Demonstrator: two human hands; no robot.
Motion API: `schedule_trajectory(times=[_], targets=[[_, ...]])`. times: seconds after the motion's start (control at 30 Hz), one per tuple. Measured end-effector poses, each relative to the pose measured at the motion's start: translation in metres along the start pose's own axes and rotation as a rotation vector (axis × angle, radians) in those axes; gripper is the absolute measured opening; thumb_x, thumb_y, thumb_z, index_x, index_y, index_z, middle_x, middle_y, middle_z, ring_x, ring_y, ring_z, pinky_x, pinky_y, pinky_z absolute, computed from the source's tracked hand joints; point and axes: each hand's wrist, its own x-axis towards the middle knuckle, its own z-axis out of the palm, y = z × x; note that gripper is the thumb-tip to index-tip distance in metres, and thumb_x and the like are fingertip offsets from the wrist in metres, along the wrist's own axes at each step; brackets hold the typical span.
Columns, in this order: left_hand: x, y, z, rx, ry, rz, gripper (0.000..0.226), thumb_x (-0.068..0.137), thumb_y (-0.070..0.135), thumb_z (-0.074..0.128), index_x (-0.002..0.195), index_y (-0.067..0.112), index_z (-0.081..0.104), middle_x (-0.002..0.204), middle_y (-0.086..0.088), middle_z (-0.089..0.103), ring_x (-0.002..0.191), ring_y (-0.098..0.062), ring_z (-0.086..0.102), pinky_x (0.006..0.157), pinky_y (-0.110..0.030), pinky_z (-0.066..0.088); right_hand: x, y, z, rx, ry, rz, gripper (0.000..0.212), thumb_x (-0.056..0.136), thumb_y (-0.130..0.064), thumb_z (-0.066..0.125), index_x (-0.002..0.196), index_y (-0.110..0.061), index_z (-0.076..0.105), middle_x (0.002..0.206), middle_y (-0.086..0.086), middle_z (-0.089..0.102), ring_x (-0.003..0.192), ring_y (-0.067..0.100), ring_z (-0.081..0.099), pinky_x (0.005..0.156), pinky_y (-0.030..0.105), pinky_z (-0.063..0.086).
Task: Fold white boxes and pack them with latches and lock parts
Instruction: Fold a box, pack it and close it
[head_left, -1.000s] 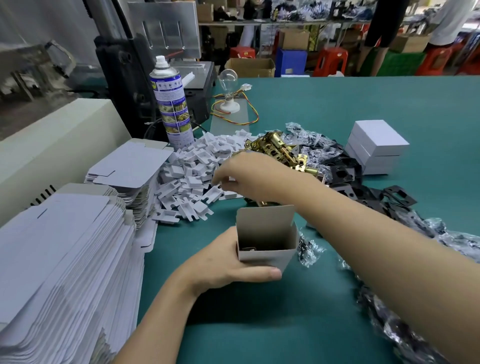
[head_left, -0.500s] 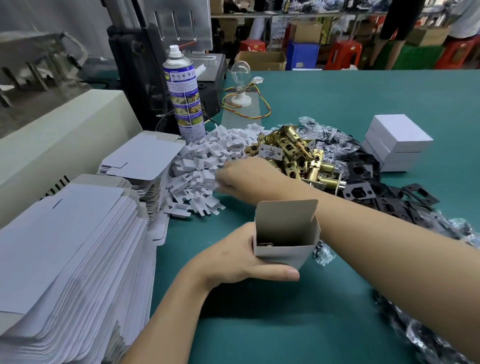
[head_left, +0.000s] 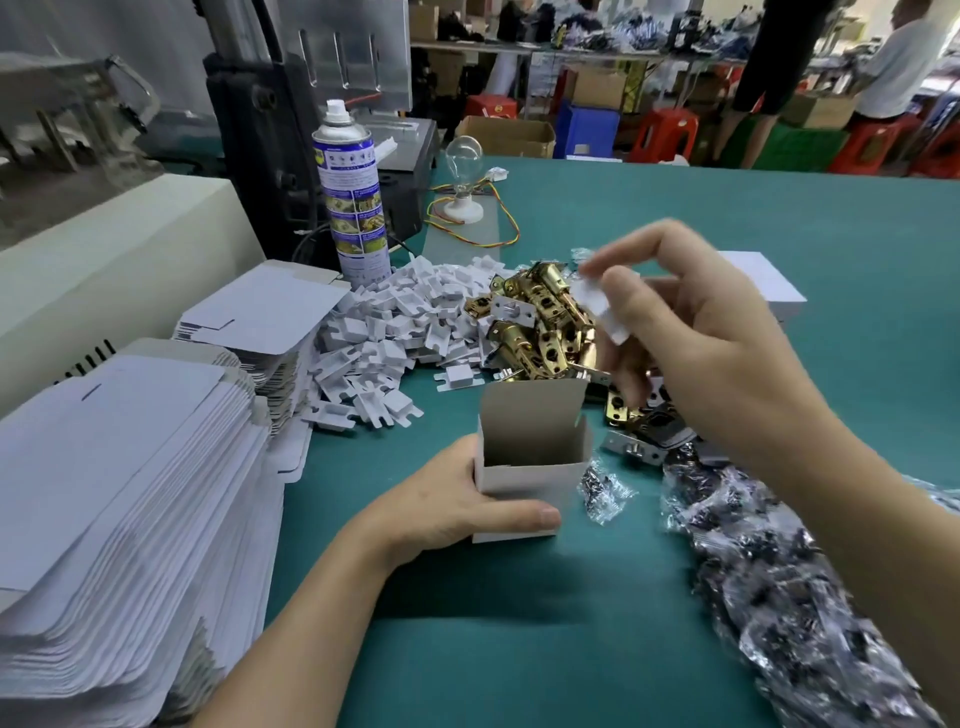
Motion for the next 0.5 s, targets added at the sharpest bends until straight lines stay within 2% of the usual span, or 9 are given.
schedule_trajectory(times=[0.03,0.1,0.2,0.23,0.33,0.37,0.43,0.47,0.5], targets=[[0.0,-0.002,0.0,-0.002,0.002,0.003,0.051,0.078,0.018,0.083,0.108,0.058,0.073,0.112,0.022,0.077,0.104,0.007,0.069,0.086,-0.01,0.051,-0.007,-0.002,-0.001,0.098,-0.046,0.059,0.014,0.105,-0.026,0.057,0.113,-0.015,0.059,0.071,0.012,0.068,0.047,0.022,0.058,0.047,0.03,0.047],[0.0,-0.004,0.0,0.011,0.006,0.006,0.045,0.08,0.015,0.081,0.113,0.044,0.074,0.11,0.022,0.077,0.103,0.006,0.069,0.086,-0.011,0.051,-0.021,-0.005,0.0,0.238,-0.13,0.151,0.022,0.099,-0.024,0.064,0.117,-0.012,0.058,0.075,0.014,0.071,0.047,0.022,0.06,0.048,0.026,0.046],[-0.001,-0.003,0.001,0.051,-0.001,0.012,0.043,0.083,0.017,0.08,0.122,0.029,0.066,0.11,0.021,0.074,0.105,0.002,0.067,0.088,-0.013,0.05,-0.037,-0.005,0.005,0.232,-0.196,0.207,0.023,0.097,-0.023,0.065,0.118,-0.016,0.057,0.082,0.015,0.075,0.049,0.024,0.062,0.048,0.023,0.043],[-0.002,-0.002,0.001,0.06,0.01,0.02,0.044,0.084,0.018,0.079,0.123,0.034,0.067,0.113,0.022,0.073,0.108,0.003,0.066,0.09,-0.012,0.049,-0.041,-0.003,0.008,0.208,-0.205,0.217,0.019,0.1,-0.024,0.064,0.116,-0.016,0.058,0.083,0.014,0.075,0.048,0.025,0.063,0.048,0.022,0.042],[-0.004,0.001,0.001,0.096,0.026,0.053,0.057,0.085,0.022,0.081,0.116,0.067,0.064,0.12,0.033,0.07,0.116,0.013,0.062,0.095,-0.008,0.047,-0.048,0.001,0.023,0.119,-0.183,0.244,0.013,0.104,-0.029,0.061,0.108,-0.018,0.057,0.078,0.008,0.076,0.045,0.026,0.062,0.049,0.022,0.043],[-0.003,-0.001,0.001,0.096,0.018,0.058,0.056,0.086,0.024,0.081,0.117,0.067,0.063,0.123,0.027,0.072,0.118,0.009,0.063,0.099,-0.014,0.05,-0.051,0.001,0.03,0.072,-0.161,0.241,0.012,0.104,-0.032,0.06,0.104,-0.021,0.056,0.075,0.005,0.076,0.043,0.024,0.061,0.05,0.023,0.045],[0.0,-0.004,0.001,0.08,-0.003,0.048,0.046,0.09,0.023,0.079,0.127,0.046,0.064,0.127,-0.001,0.073,0.122,-0.009,0.066,0.109,-0.04,0.053,-0.056,0.003,0.043,-0.032,-0.108,0.228,0.013,0.104,-0.038,0.058,0.097,-0.027,0.053,0.068,-0.001,0.074,0.042,0.013,0.057,0.05,0.025,0.046],[0.0,-0.004,0.001,0.069,-0.027,0.044,0.042,0.093,0.022,0.078,0.13,0.034,0.063,0.128,-0.01,0.071,0.124,-0.018,0.067,0.111,-0.048,0.051,-0.058,0.005,0.049,-0.087,-0.078,0.222,0.014,0.103,-0.04,0.058,0.094,-0.03,0.053,0.065,-0.004,0.072,0.043,0.007,0.055,0.05,0.026,0.045],[0.0,-0.005,0.001,0.068,-0.044,0.05,0.038,0.094,0.023,0.077,0.13,0.027,0.064,0.127,-0.012,0.071,0.125,-0.024,0.067,0.111,-0.05,0.051,-0.06,0.006,0.053,-0.147,-0.049,0.214,0.016,0.101,-0.043,0.059,0.092,-0.032,0.053,0.064,-0.007,0.07,0.048,0.006,0.057,0.051,0.026,0.044]])
